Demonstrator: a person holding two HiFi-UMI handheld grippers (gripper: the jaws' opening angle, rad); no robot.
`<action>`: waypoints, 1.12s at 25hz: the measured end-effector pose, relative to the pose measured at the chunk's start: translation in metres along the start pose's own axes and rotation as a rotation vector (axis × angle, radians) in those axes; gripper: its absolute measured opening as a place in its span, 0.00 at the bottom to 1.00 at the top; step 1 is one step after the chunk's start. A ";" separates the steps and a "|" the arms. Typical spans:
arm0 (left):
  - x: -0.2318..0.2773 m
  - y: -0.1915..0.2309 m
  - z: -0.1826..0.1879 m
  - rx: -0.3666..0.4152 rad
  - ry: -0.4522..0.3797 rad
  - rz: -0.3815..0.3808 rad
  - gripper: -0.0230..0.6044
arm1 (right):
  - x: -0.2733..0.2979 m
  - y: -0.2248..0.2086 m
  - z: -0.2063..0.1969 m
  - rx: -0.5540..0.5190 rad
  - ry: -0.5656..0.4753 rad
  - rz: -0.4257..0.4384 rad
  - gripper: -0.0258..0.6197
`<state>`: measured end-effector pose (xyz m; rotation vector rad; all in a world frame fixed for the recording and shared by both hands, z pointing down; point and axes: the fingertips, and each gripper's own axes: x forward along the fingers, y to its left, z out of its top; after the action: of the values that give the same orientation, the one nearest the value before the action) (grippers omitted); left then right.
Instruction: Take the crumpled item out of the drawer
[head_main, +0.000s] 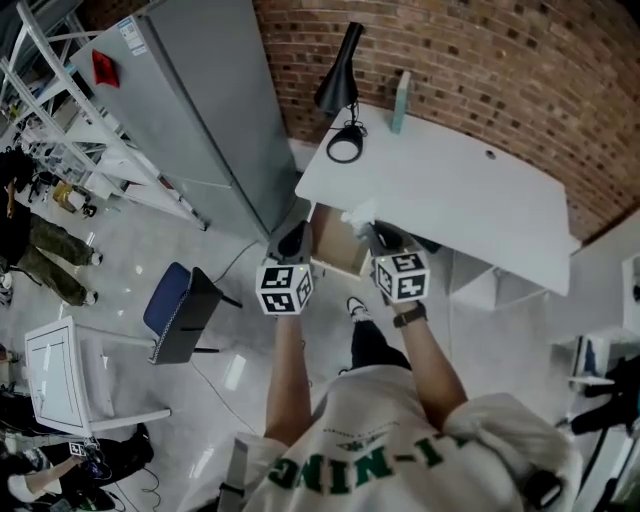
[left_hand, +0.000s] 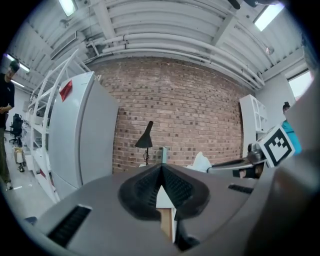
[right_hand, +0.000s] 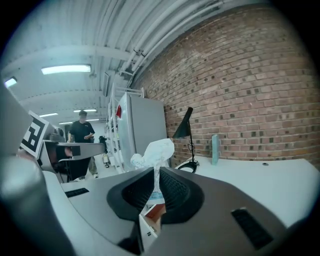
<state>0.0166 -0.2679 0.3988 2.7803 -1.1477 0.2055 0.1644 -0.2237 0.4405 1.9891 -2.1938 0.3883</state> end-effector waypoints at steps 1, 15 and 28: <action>-0.003 -0.002 0.006 0.003 -0.012 0.002 0.03 | -0.005 -0.001 0.007 -0.002 -0.019 -0.004 0.09; -0.020 -0.019 0.034 0.032 -0.095 0.024 0.03 | -0.042 -0.009 0.043 -0.006 -0.124 -0.038 0.09; -0.006 -0.018 0.050 0.031 -0.130 0.021 0.03 | -0.025 -0.019 0.043 0.010 -0.124 -0.015 0.09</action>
<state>0.0287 -0.2596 0.3471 2.8468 -1.2120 0.0451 0.1883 -0.2136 0.3941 2.0867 -2.2519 0.2819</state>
